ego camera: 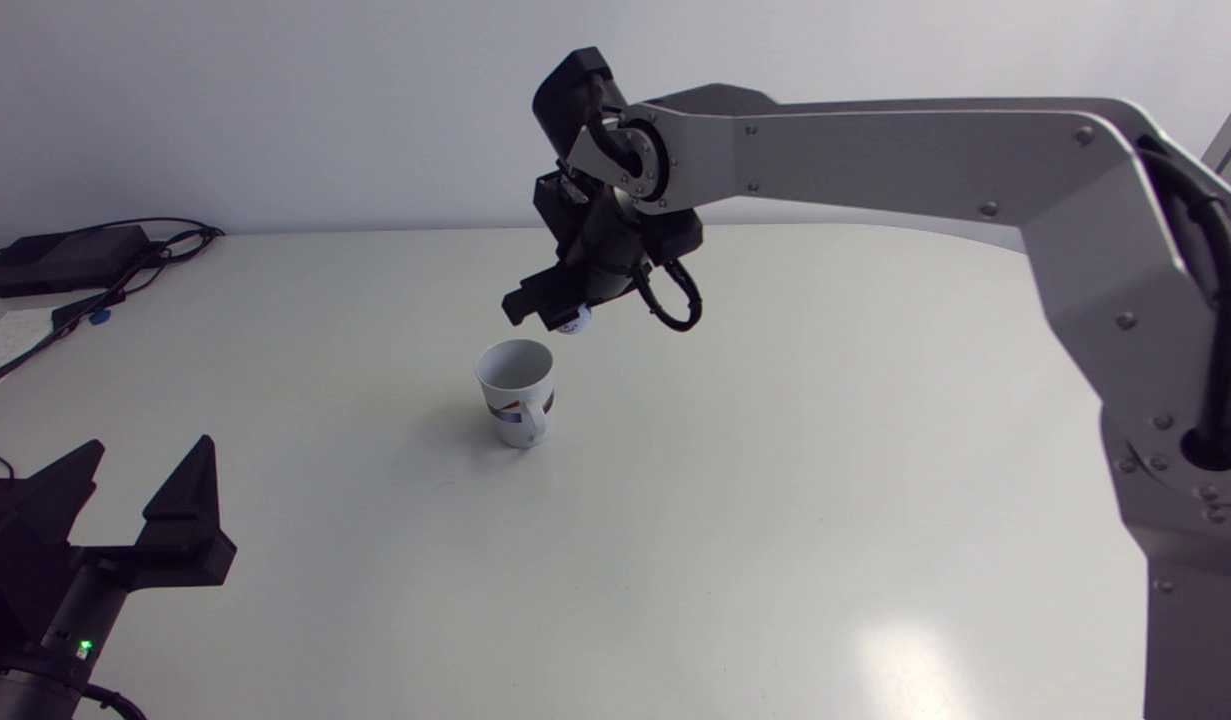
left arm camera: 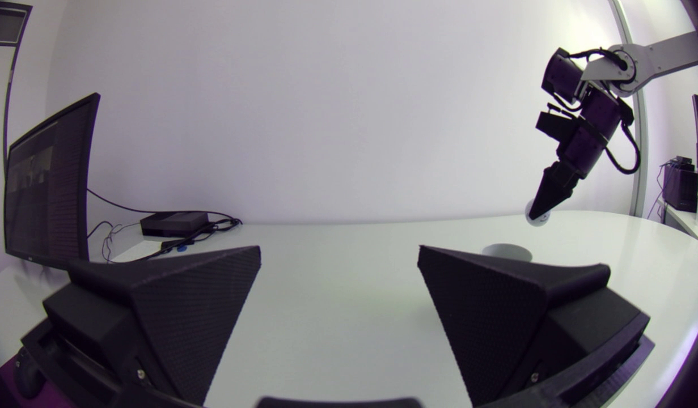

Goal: Pick up the white golf ball from the table and place it into the cup.

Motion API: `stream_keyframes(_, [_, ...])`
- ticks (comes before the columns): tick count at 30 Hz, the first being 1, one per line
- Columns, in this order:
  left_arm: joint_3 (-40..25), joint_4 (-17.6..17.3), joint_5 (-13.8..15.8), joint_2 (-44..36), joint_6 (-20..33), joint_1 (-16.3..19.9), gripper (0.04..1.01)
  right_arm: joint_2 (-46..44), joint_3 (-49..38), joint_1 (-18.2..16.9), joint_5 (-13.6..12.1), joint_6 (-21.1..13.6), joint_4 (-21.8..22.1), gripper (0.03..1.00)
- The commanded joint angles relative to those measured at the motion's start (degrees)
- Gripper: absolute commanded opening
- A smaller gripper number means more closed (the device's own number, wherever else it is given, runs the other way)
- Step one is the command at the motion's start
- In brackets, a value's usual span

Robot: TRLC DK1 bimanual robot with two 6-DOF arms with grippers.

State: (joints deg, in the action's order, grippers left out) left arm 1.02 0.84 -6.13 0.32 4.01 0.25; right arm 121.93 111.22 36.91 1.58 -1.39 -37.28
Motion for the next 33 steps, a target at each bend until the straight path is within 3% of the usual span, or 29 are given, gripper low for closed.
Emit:
stream_keyframes(1, [-1.02,0.04,0.59,-0.93,0.47,-0.34,0.993,3.05,3.92,1.33,0.17,-1.16,0.28,0.349])
stream_keyframes(9, [-1.02,0.04,0.59,-0.93,0.47,-0.34,0.993,8.59,9.72,3.88,0.09,-1.07,-0.69,0.346])
stream_keyframes(25, [-1.02,0.04,0.59,-0.93,0.47,-0.34,0.993,11.05,7.26,4.84,0.09,-0.28,-0.43,0.354])
stream_keyframes(30, [-1.02,0.04,0.59,-0.93,0.47,-0.34,0.993,11.84,7.17,4.84,0.26,0.07,-0.60,0.508])
stream_keyframes(33, [-1.02,0.04,0.59,-0.93,0.47,-0.34,0.993,12.10,7.17,4.93,0.35,0.07,-0.60,0.510])
